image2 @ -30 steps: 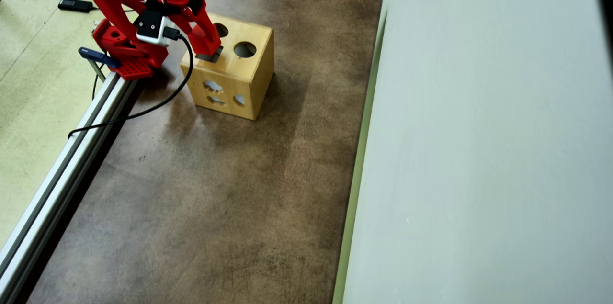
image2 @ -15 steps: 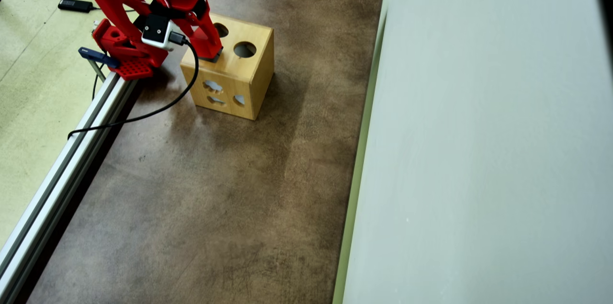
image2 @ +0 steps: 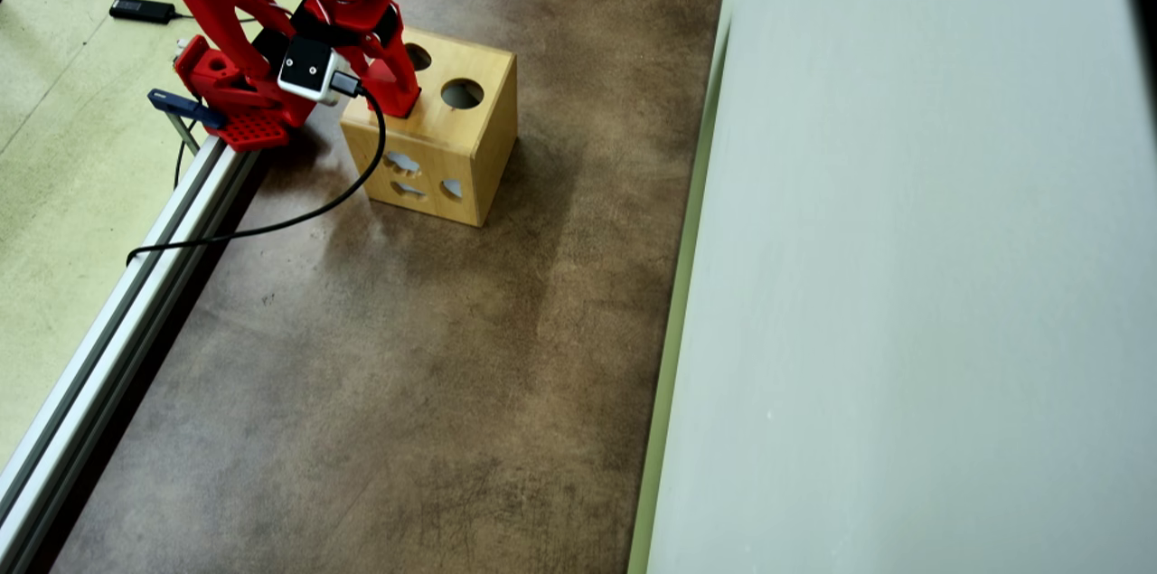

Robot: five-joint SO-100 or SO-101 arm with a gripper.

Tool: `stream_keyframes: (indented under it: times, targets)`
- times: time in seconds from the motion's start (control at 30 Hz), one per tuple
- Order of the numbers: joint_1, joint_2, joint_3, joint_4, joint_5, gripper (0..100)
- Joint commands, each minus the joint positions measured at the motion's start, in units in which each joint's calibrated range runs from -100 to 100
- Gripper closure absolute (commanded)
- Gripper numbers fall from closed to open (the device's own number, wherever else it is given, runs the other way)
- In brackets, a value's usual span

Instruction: Pick and place the red cube on the square hole

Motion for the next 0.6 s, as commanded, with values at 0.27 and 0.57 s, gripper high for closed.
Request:
stream_keyframes:
  times: [0.27,0.57]
  targets:
    - [-0.18,-0.18,0.06,0.49,0.39,99]
    - [0.04,-0.27,0.06,0.49,0.39,99]
